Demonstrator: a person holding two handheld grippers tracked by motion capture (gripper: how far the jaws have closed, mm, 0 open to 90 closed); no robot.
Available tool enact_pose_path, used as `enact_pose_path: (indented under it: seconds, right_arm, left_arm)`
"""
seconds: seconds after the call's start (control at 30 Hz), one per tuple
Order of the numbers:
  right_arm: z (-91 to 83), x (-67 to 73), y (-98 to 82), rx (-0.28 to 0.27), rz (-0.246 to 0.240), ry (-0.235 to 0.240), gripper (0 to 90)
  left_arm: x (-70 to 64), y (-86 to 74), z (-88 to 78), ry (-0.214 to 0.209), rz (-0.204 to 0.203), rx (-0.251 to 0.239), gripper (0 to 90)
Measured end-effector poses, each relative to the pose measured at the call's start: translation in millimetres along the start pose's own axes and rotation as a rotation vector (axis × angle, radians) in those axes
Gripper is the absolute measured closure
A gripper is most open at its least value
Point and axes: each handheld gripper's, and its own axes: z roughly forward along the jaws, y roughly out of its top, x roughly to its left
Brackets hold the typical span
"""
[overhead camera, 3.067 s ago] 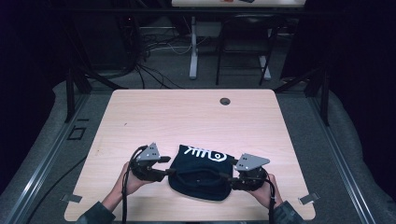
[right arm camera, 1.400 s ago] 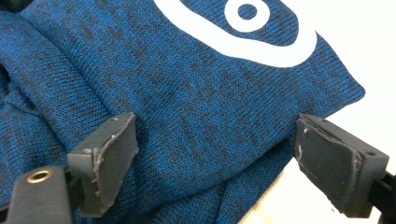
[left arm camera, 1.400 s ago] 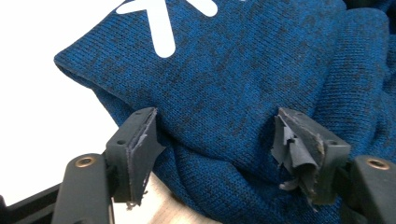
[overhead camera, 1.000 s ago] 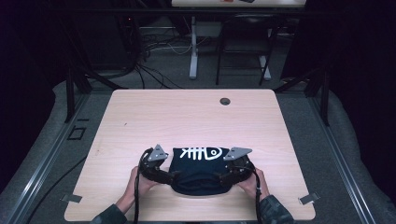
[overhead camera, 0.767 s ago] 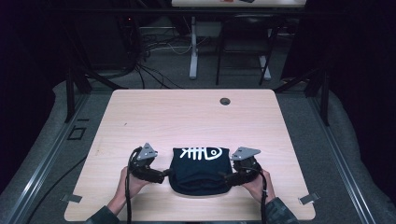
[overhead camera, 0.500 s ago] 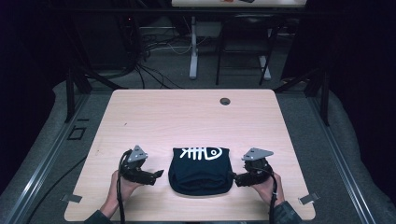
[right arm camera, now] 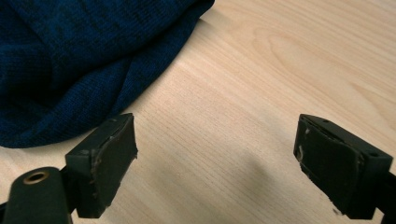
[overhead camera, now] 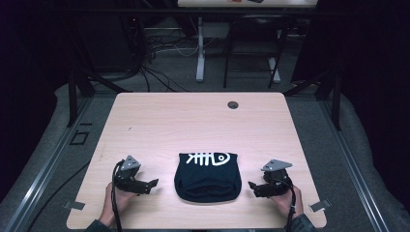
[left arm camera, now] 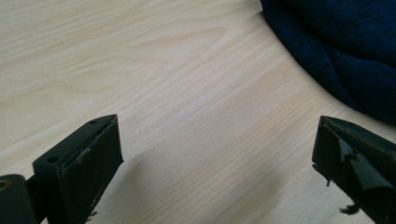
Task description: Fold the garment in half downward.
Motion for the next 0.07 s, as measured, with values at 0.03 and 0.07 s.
enact_pose_path:
  seconds: [0.03,0.07]
  right_arm:
    - [0.0,0.0,0.0,0.000,0.000,0.000,12.5]
    - [1.4,0.0,-0.2,0.007,-0.008,0.002,12.5]
  left_arm:
    - [0.0,0.0,0.0,0.000,0.000,0.000,1.3]
    - [0.3,-0.3,1.3,-0.004,0.004,0.005,1.3]
